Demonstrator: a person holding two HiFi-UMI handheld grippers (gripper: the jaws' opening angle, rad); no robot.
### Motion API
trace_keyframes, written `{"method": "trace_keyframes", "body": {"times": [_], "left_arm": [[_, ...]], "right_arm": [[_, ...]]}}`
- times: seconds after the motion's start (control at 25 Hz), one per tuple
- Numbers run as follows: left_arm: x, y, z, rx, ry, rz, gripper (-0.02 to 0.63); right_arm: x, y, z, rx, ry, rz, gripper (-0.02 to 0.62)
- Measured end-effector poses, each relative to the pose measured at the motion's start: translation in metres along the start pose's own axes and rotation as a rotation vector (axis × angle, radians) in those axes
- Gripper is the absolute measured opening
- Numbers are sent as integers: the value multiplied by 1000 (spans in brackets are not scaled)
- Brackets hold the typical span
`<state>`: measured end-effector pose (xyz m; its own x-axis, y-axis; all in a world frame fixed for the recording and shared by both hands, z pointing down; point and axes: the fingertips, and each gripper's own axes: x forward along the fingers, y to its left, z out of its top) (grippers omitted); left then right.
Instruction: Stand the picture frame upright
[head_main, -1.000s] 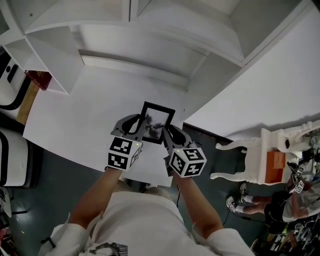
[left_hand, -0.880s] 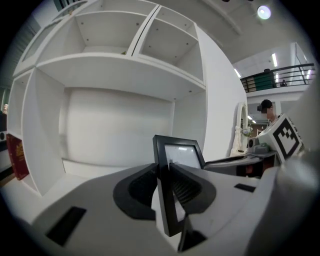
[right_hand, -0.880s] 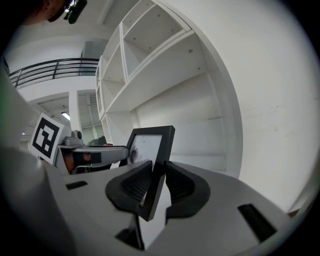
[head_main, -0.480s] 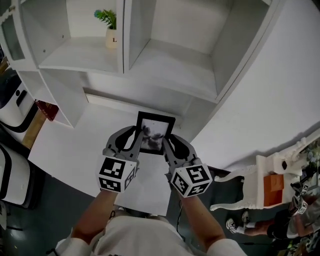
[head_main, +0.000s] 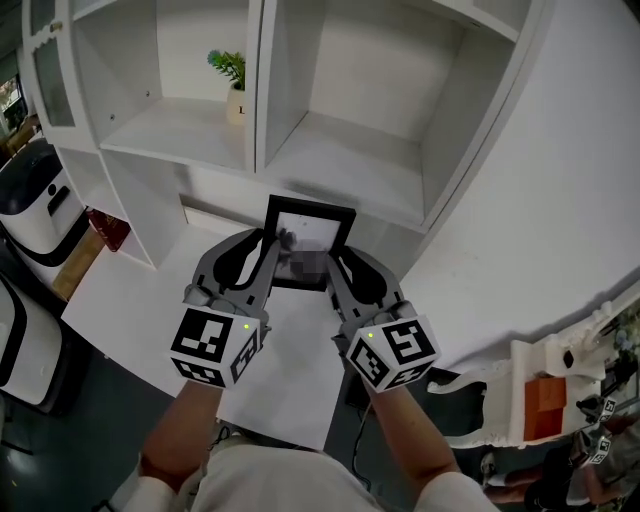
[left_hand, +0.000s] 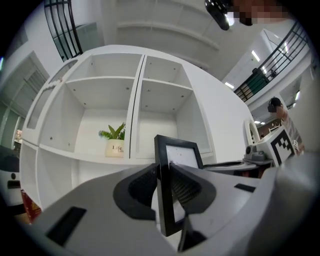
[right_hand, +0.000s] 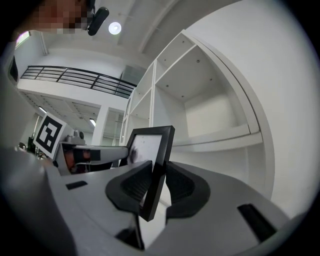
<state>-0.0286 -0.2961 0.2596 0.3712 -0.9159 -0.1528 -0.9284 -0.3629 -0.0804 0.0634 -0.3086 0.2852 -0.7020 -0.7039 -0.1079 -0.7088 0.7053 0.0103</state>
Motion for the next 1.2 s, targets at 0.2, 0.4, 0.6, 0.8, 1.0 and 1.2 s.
{"method": "trace_keyframes", "body": {"times": [0.2,0.4,0.6,0.8,1.0,1.2], "left_arm": [[-2,4,34,20,-62,29,87],[-5,7,64,44,-116,56,87],[-2,11,89,71,-155,66,87],[7,16,112,100,-175,72,88],[14,21,129,106,-200,83,89],[25,28,136,109,-211,105,89]], "right_arm": [[6,2,37,-41,-55,31,91],[10,6,66,-62,-103,60,90],[18,5,93,-94,-137,76,89],[29,0,116,-117,-152,85,89],[37,-4,135,-118,-167,88,89],[49,-11,148,-146,-164,75,86]]}}
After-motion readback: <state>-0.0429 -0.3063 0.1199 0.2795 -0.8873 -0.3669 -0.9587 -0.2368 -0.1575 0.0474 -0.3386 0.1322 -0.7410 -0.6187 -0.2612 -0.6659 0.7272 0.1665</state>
